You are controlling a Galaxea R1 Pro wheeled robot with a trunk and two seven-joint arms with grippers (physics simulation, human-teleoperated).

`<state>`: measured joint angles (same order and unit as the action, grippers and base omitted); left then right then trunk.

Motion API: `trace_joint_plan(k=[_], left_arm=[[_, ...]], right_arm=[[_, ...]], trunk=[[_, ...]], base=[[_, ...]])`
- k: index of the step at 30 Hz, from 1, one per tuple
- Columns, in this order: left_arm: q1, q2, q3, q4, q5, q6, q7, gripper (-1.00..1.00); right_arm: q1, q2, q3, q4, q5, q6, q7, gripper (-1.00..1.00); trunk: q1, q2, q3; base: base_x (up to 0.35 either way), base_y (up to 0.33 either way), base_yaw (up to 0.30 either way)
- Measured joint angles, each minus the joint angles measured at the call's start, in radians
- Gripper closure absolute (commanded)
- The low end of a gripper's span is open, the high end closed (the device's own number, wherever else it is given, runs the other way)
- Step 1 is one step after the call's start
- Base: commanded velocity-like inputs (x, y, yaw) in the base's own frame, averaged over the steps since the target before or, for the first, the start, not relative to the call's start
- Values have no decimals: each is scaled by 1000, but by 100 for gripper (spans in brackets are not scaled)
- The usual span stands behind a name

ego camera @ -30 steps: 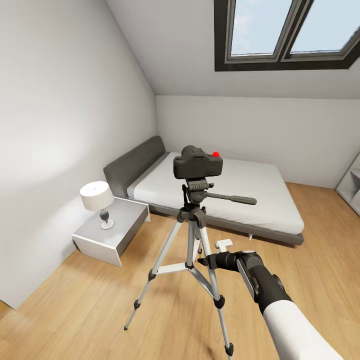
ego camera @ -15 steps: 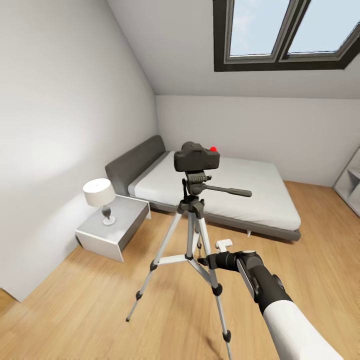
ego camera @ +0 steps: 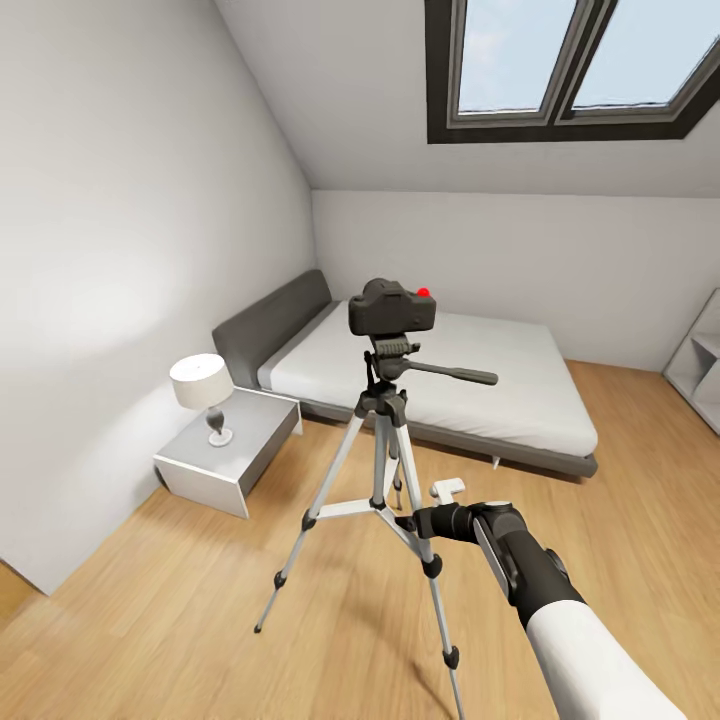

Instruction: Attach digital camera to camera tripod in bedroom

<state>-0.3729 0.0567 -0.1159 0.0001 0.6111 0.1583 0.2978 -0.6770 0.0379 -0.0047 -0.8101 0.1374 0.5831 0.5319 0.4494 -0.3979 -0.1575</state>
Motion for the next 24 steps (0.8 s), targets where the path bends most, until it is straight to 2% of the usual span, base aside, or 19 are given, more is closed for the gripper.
trace_joint_plan(k=[8,12,24], left_arm=[[0,0,0,0,0,0,-1,-100],[0,0,0,0,0,0,-1,-100],[0,0,0,0,-2,-1,-1,-100]], right_arm=[[0,-2,-2,0,0,-1,-1,-100],[0,-12,-5,-4,-3,-6,1,-100],[0,-94,-40,-33,-36,-73,30,-100]], trunk=[[0,0,0],[0,0,0],[0,0,0]], base=[[-3,0,0],[0,0,0],[0,0,0]])
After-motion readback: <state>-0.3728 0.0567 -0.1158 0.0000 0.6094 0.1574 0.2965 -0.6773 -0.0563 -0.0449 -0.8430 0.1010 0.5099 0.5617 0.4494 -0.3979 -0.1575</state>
